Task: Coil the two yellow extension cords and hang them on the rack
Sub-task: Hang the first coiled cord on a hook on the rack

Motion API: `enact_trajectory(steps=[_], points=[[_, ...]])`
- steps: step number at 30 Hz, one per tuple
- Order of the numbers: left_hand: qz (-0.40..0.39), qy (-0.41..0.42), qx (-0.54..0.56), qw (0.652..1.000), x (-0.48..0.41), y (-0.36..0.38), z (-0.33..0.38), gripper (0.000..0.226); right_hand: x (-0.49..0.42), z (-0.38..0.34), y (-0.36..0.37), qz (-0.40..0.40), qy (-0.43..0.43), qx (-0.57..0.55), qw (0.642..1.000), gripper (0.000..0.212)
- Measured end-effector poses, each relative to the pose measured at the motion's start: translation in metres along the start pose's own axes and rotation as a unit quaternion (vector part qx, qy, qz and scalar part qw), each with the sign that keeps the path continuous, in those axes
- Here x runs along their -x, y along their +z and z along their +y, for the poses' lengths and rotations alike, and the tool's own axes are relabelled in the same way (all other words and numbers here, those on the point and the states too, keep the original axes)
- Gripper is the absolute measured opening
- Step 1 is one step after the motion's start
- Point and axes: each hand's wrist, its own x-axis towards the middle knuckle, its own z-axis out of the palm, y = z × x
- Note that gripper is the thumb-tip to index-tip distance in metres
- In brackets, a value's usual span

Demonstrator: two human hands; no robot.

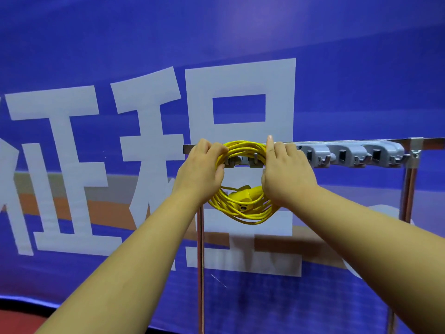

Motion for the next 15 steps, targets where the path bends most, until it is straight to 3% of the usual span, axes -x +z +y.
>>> enact_trajectory(steps=[5, 10, 15], points=[[-0.011, -0.025, 0.014, 1.000, 0.001, -0.001, 0.002, 0.038, 0.001, -0.001, -0.004, 0.001, 0.005, -0.050, 0.999, 0.077], [-0.003, -0.065, 0.050, 0.997, 0.002, -0.003, 0.000, 0.026, 0.002, 0.003, -0.009, 0.013, -0.008, -0.081, 0.997, 0.075], [-0.003, -0.084, 0.086, 0.993, -0.001, -0.002, -0.002, 0.016, 0.001, 0.009, -0.014, 0.037, -0.012, -0.126, 0.991, 0.057]])
